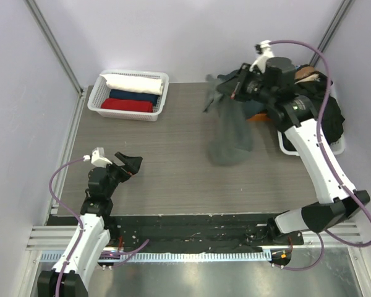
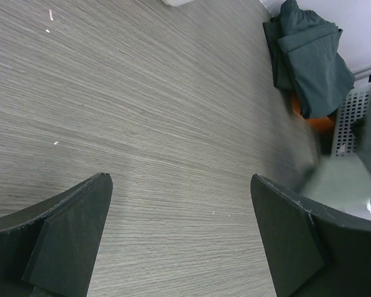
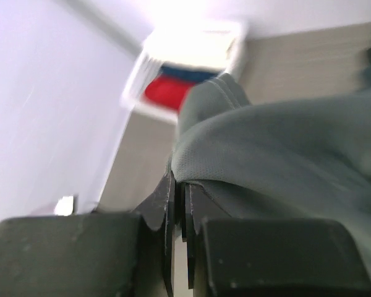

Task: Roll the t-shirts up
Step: Place the T-shirt at the center of the board, then move the bin to the corner of the board.

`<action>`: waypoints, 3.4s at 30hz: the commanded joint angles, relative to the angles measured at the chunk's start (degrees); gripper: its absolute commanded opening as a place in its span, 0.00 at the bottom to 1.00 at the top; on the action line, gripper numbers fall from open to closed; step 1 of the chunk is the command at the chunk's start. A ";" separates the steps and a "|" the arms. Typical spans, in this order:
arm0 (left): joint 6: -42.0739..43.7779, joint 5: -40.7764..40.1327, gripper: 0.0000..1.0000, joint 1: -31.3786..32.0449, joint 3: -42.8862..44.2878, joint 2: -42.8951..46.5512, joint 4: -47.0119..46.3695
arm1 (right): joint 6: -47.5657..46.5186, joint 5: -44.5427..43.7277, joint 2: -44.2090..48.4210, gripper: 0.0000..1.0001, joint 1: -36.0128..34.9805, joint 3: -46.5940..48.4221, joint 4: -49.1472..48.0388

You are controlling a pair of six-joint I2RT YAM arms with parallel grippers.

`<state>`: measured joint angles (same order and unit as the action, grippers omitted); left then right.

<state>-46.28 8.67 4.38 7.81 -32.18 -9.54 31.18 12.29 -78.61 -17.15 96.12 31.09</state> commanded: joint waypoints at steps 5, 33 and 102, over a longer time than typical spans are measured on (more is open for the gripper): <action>0.32 -0.05 1.00 0.19 1.15 1.07 -1.53 | -1.03 8.99 -0.41 0.02 -5.70 5.58 0.28; -2.15 -5.83 1.00 7.64 14.05 -15.70 -2.42 | -4.37 -7.81 10.05 0.63 -7.38 -46.11 -15.62; 5.94 -4.96 1.00 22.15 77.65 -71.20 21.67 | -4.20 -11.41 22.09 0.64 -7.37 -53.31 -17.82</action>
<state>-38.98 5.58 21.93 93.62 -116.57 17.47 25.80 -1.08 -58.54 -24.27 43.55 14.15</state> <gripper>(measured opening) 0.995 0.639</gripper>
